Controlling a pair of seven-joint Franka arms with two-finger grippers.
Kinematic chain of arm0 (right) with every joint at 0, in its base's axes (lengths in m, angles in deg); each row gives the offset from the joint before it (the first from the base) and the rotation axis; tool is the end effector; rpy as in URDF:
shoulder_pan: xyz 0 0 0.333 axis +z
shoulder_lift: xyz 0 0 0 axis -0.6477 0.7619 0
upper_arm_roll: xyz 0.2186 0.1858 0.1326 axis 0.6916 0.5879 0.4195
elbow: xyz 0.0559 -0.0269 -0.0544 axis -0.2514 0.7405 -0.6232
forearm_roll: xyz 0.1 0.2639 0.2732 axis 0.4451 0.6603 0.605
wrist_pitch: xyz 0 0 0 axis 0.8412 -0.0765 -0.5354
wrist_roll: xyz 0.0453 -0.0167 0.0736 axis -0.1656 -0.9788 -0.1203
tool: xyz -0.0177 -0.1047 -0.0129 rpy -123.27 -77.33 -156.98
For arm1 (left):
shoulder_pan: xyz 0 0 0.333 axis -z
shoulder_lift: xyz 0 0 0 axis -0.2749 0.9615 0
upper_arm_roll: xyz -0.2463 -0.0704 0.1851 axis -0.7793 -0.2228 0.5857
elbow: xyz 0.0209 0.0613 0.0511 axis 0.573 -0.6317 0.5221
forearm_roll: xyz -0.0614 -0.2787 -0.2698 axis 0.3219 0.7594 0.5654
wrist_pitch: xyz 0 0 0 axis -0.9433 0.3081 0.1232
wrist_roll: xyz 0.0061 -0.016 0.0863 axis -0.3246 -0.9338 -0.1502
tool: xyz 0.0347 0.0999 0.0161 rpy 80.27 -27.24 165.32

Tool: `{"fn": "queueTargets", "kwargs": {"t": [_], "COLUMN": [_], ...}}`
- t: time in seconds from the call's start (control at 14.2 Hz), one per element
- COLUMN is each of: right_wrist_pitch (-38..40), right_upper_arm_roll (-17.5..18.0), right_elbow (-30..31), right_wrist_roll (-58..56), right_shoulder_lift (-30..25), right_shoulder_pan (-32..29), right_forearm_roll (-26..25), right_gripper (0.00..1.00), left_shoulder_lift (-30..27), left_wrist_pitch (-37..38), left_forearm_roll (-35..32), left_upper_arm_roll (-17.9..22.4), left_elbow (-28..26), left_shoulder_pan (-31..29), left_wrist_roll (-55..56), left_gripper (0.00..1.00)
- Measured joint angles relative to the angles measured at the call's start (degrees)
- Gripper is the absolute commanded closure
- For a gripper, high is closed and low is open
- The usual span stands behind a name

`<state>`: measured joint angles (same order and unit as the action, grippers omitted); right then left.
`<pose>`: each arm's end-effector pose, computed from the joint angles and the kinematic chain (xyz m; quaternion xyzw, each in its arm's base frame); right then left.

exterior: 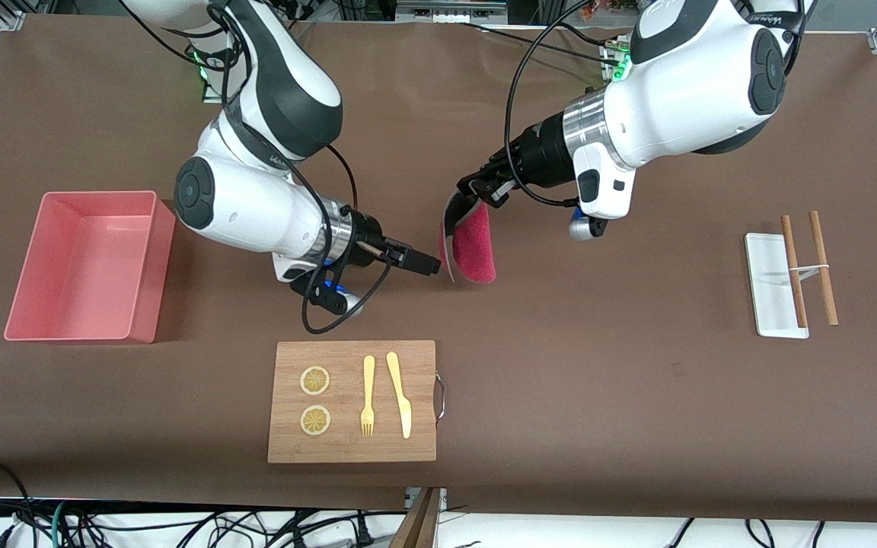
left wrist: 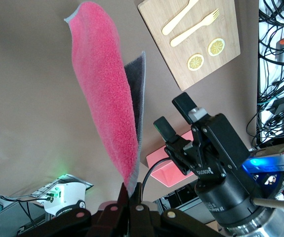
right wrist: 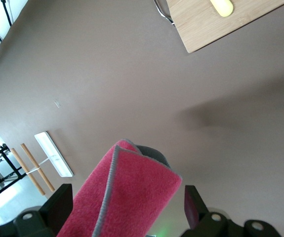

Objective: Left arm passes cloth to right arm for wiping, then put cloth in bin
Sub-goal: 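Carry the cloth toward the right gripper while the right gripper approaches, then grasp the hanging cloth with the right gripper below the left gripper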

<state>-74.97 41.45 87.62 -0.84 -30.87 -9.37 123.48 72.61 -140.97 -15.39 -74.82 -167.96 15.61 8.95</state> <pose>0.6289 0.4024 0.4567 -0.9304 0.2054 0.1131 0.2818 0.5696 -0.3554 0.5751 0.8143 0.4422 -0.2183 0.3062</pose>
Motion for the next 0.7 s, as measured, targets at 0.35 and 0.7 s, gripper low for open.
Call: {"fn": "queueTargets", "kwargs": {"t": [0.35,0.7], "right_wrist_pitch": [-0.43,-0.01], "right_upper_arm_roll": [0.11,0.18], "right_elbow": [-0.48,-0.58], "right_wrist_roll": [-0.67,-1.27], "right_shoulder_lift": [1.6,2.36], "right_shoulder_pan": [1.53,2.59], "right_forearm_roll": [-0.4,-5.11], "right_gripper": [0.0,0.0], "left_shoulder_lift": [1.21,1.46], "left_wrist_pitch": [-2.32,-2.58], "left_forearm_roll": [3.89,4.22], "left_upper_arm_roll": [-0.01,-0.02], "left_elbow": [-0.01,0.0], "left_shoulder_pan": [0.56,0.72], "left_wrist_roll": [0.0,0.0], "left_gripper": [1.0,1.0]}}
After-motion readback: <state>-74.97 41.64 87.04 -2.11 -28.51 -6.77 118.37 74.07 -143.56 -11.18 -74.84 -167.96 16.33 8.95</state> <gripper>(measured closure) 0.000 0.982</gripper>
